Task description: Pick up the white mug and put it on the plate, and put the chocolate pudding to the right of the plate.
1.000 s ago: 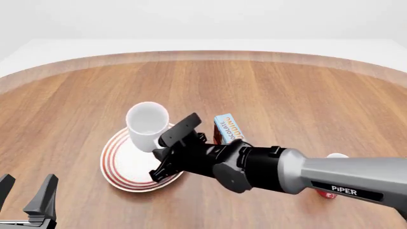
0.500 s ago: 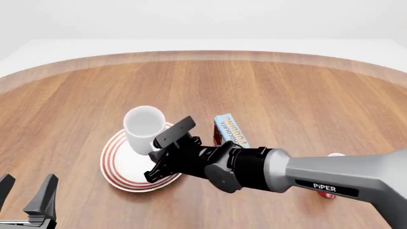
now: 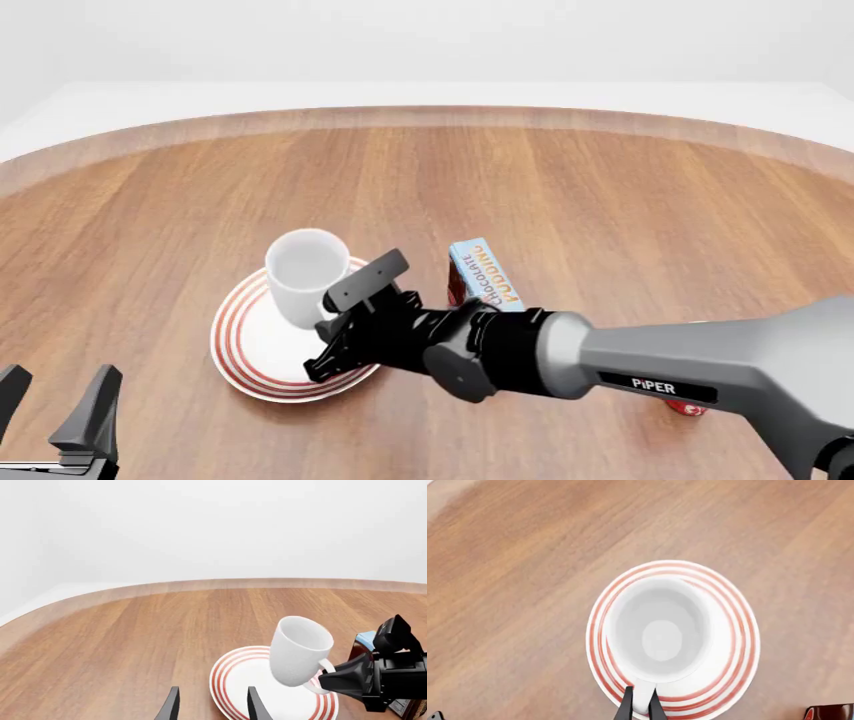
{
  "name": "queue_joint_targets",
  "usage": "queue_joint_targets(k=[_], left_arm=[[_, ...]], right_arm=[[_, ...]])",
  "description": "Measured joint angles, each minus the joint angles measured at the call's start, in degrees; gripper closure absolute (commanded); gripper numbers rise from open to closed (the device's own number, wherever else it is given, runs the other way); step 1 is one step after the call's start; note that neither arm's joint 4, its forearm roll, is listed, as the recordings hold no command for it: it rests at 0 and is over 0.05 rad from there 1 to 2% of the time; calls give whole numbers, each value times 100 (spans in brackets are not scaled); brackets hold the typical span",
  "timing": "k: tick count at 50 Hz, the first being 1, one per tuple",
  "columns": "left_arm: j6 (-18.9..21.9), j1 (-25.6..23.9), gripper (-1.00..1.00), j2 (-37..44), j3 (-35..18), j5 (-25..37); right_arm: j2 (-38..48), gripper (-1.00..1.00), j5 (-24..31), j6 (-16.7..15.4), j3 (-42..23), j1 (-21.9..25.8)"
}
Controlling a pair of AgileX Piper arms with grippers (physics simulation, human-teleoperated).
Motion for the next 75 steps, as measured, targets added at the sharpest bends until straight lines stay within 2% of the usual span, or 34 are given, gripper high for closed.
queue_joint_targets(k=[35, 75], left_arm=[[0, 0, -100, 0, 0, 0], [0, 0, -100, 0, 0, 0]], right_arm=[[438, 100, 3, 186, -216, 45], [763, 100, 207, 226, -468, 64]])
